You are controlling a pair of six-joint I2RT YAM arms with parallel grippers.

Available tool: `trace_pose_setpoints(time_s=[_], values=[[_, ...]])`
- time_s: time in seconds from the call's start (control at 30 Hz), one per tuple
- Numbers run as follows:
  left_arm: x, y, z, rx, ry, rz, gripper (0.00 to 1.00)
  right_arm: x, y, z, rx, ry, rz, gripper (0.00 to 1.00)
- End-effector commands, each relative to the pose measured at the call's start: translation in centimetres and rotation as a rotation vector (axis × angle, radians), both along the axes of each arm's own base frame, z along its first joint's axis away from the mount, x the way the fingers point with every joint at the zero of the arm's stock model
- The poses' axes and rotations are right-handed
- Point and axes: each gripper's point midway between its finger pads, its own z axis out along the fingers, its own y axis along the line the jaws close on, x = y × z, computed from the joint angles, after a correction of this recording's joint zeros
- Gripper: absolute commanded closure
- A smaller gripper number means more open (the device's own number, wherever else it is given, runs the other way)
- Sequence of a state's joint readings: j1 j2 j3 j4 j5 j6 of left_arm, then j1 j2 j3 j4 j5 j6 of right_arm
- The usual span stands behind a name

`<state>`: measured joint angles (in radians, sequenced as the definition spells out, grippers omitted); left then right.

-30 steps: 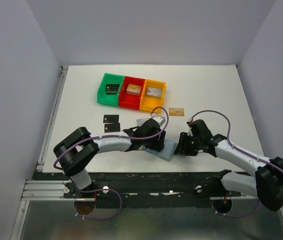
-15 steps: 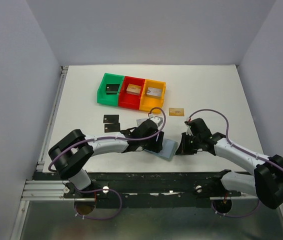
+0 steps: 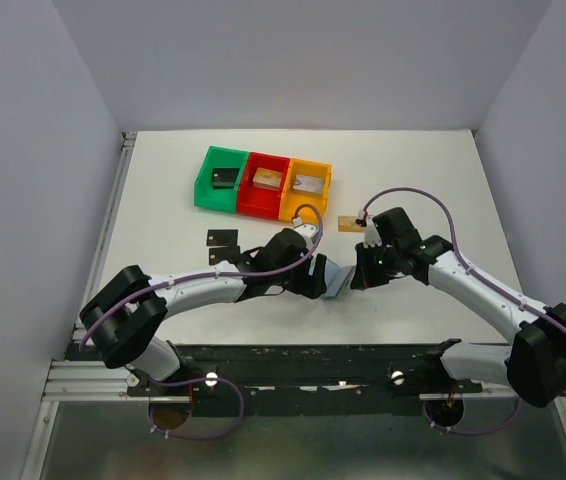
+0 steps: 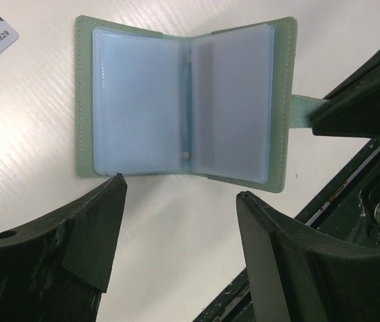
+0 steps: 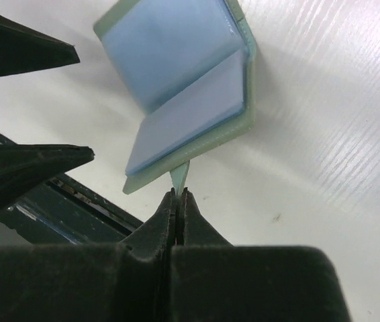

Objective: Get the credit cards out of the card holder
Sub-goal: Remove the credit card from the card holder.

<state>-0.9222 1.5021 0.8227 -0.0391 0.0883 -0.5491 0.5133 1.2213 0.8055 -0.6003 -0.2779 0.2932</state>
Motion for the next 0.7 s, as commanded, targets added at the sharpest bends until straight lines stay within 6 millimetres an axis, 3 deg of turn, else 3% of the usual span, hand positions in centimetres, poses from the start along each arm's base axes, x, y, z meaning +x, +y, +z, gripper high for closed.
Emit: trace_pose_setpoints(time_s=[0.0, 0.17, 0.3, 0.47, 0.67], values=[[0.2, -1.7, 1.5, -0.063, -0.011, -0.062, 0.21, -0.6, -0.3, -0.3, -0.025, 0.033, 0.051, 1.0], [0.7, -2.3, 0.2, -0.039, 0.012, -0.078, 0.21, -0.5, -0.5, -1.5, -0.058, 0.059, 0.048, 1.0], [2.2, -1.1, -0.8, 0.014, 0.009, 0.015, 0.23, -0.3, -0.6, -2.2, -0.074, 0.07, 0.042, 1.0], [3.9, 0.8, -0.3, 0.05, -0.009, 0.11, 0.23, -0.5, -0.1, -2.2, -0.075, 0.064, 0.104, 1.0], [3.7, 2.4, 0.0, 0.013, -0.005, 0.163, 0.23, -2.1, 1.6, -2.8, -0.08, 0.105, 0.231, 1.0]])
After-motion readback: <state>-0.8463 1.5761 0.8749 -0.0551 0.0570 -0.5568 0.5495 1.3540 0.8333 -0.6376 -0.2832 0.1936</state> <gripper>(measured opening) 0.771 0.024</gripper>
